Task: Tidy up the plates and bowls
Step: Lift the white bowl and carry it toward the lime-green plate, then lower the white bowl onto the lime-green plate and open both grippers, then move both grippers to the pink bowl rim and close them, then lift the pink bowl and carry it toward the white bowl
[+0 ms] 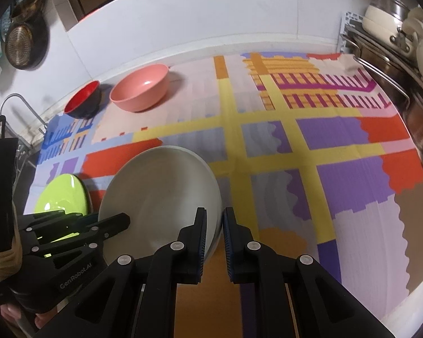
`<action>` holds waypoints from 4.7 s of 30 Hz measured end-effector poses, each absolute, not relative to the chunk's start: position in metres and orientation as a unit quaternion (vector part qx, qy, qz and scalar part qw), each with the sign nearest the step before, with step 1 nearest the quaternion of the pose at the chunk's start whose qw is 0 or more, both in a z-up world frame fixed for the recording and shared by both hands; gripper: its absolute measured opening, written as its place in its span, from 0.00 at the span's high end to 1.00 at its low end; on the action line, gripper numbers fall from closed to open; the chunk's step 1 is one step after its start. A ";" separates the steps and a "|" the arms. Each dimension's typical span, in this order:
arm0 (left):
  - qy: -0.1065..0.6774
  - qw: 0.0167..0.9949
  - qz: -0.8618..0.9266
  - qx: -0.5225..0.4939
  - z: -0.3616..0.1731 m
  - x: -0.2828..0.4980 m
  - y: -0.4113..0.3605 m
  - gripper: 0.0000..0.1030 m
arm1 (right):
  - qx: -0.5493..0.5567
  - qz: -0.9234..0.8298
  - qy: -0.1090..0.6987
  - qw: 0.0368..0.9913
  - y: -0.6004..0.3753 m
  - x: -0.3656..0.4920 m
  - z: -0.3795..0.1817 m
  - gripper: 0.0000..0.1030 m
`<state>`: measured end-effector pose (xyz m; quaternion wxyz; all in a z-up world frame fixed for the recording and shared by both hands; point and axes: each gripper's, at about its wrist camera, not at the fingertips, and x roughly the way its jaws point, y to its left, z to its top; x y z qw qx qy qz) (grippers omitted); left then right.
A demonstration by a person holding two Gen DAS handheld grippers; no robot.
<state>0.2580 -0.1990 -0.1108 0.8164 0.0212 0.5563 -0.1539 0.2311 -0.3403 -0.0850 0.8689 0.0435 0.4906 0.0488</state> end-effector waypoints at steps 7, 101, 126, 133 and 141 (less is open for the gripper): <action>0.553 0.818 -0.155 0.029 -0.111 0.256 -0.206 0.85 | 0.055 0.043 0.505 0.860 -0.349 0.230 -0.097 0.87; 0.473 0.878 -0.066 0.045 -0.072 0.477 -0.081 0.27 | -0.006 0.110 0.470 0.876 -0.241 0.470 -0.069 0.49; 0.528 0.844 -0.091 0.020 -0.111 0.507 -0.088 0.86 | 0.007 0.117 0.512 0.851 -0.236 0.491 -0.102 0.85; 0.532 0.843 -0.073 0.006 -0.110 0.506 -0.090 0.88 | 0.031 0.115 0.519 0.846 -0.241 0.493 -0.103 0.86; 0.525 0.849 -0.068 -0.002 -0.094 0.489 -0.097 0.88 | 0.044 0.106 0.502 0.857 -0.246 0.482 -0.089 0.86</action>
